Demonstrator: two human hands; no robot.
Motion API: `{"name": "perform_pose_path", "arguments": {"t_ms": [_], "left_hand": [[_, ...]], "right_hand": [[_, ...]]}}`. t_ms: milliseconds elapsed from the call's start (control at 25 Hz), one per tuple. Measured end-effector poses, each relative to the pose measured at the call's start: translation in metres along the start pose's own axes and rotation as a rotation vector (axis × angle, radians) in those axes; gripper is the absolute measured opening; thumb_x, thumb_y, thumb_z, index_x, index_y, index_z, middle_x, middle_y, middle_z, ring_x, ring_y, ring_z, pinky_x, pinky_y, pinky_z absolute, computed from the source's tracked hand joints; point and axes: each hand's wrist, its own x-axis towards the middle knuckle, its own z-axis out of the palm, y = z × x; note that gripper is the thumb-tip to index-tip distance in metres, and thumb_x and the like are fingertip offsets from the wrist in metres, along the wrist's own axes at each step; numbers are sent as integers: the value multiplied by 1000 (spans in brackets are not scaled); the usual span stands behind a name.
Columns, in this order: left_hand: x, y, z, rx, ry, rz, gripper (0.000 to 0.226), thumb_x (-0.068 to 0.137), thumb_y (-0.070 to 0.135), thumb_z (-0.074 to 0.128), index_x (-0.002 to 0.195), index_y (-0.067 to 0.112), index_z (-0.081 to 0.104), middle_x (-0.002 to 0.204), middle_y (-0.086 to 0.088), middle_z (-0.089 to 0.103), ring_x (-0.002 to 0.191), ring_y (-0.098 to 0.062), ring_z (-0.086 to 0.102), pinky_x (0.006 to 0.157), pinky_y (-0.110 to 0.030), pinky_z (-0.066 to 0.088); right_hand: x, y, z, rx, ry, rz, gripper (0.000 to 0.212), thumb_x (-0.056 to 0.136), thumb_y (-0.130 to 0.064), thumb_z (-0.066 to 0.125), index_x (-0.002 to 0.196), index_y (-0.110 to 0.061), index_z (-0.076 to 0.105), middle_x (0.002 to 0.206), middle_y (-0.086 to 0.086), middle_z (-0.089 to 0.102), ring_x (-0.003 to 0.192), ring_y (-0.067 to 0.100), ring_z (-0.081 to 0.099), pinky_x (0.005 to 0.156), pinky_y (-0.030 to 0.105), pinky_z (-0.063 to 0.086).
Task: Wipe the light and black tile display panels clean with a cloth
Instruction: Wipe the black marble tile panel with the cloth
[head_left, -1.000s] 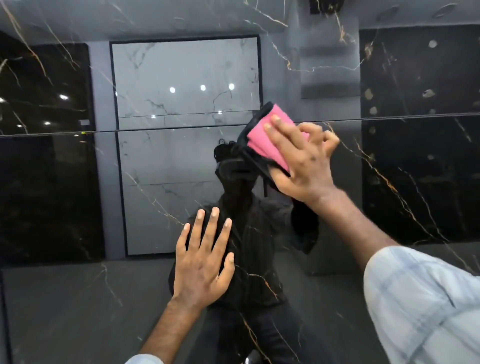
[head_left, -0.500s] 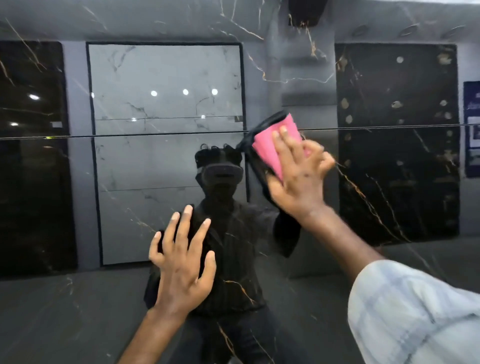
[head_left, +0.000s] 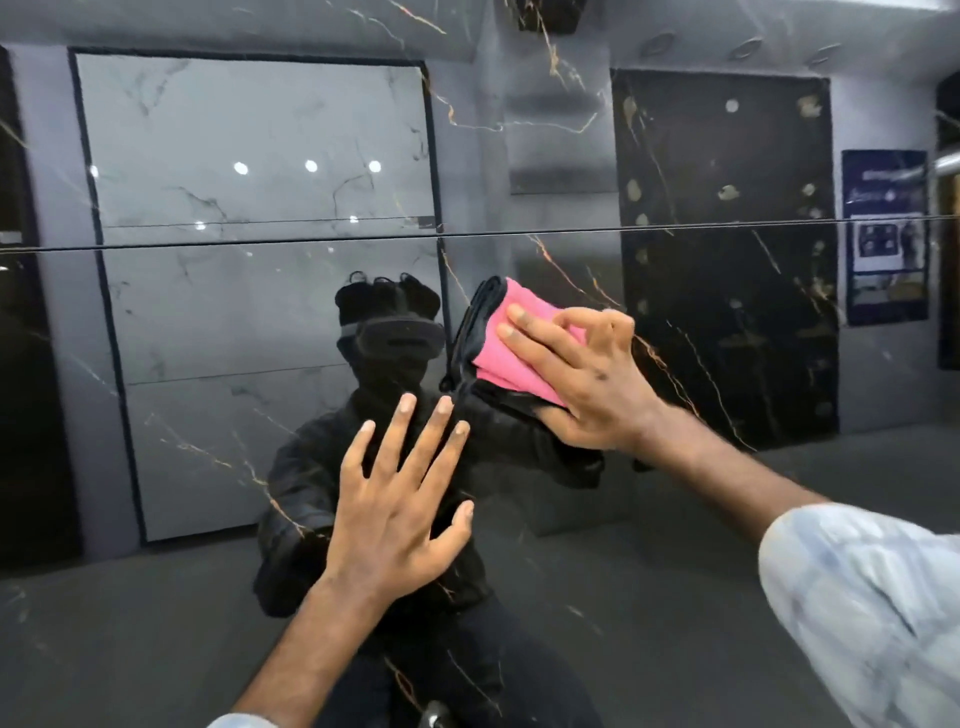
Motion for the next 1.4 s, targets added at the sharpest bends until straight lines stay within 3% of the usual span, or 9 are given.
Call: {"name": "perform_pose_path", "arguments": {"t_ms": [80,160,240,480,720,880,1000,1240,1400], "left_hand": [[-1,-1,1,12,0,-1,78,90,51,59,159,18,43,171,-5,28,159,-33,22,124,-57,19],[0,0,2,18,3,0,77,91,51,58,159,17,43,171,-6,28,159,-34,22,123,-57,20],[-1,0,2,17,1,3,77,92,51,57,159,16,43,171,-6,27,159,-34,21,123,-58,20],[-1,-2,0,19,-20,9,75,95,48,56,159,13,41,171,-10,26,159,-38,19,124,-61,19],[-37,32,-8,-90,-92,205,70,88,47,60,153,22,53,171,-5,27,158,-28,26,120,-58,13],[-77,52,6,-51,-155,190,82,82,50,66,156,21,48,171,-5,28,158,-27,25,121,-55,18],[-84,52,15,-38,-131,186,82,84,49,65,158,19,45,170,-6,29,158,-30,26,121,-55,22],[-89,56,20,8,-108,189,79,90,50,58,160,16,40,171,-10,27,158,-34,23,124,-57,16],[-90,55,19,-9,-90,186,78,92,49,55,161,16,39,171,-10,27,159,-33,21,124,-57,17]], "right_hand": [[1,40,-4,-29,-15,79,76,81,-44,59,153,-27,43,160,-5,42,122,30,48,89,47,30],[12,59,-5,-5,80,546,76,78,-41,63,151,-27,47,158,-6,44,120,27,41,89,40,25],[7,32,2,2,174,741,76,77,-37,62,151,-24,48,158,-6,44,118,26,38,91,42,28],[-78,-24,1,-3,-48,80,77,82,-44,66,153,-24,44,162,-3,41,123,30,48,88,50,28],[-65,-5,3,26,139,817,78,78,-36,63,153,-23,44,161,-5,39,119,29,41,92,44,30],[-166,-119,11,72,-69,521,89,75,-42,69,156,-23,35,164,-1,33,121,33,45,89,51,33],[-181,-93,5,98,-115,312,85,77,-48,68,154,-27,38,161,-1,38,121,34,50,88,55,36],[-143,-72,12,49,100,989,82,79,-39,69,154,-22,42,163,-2,36,123,28,41,95,40,26],[-220,-182,11,142,-117,687,92,76,-45,65,157,-24,28,165,0,27,122,33,40,90,51,38]]}}
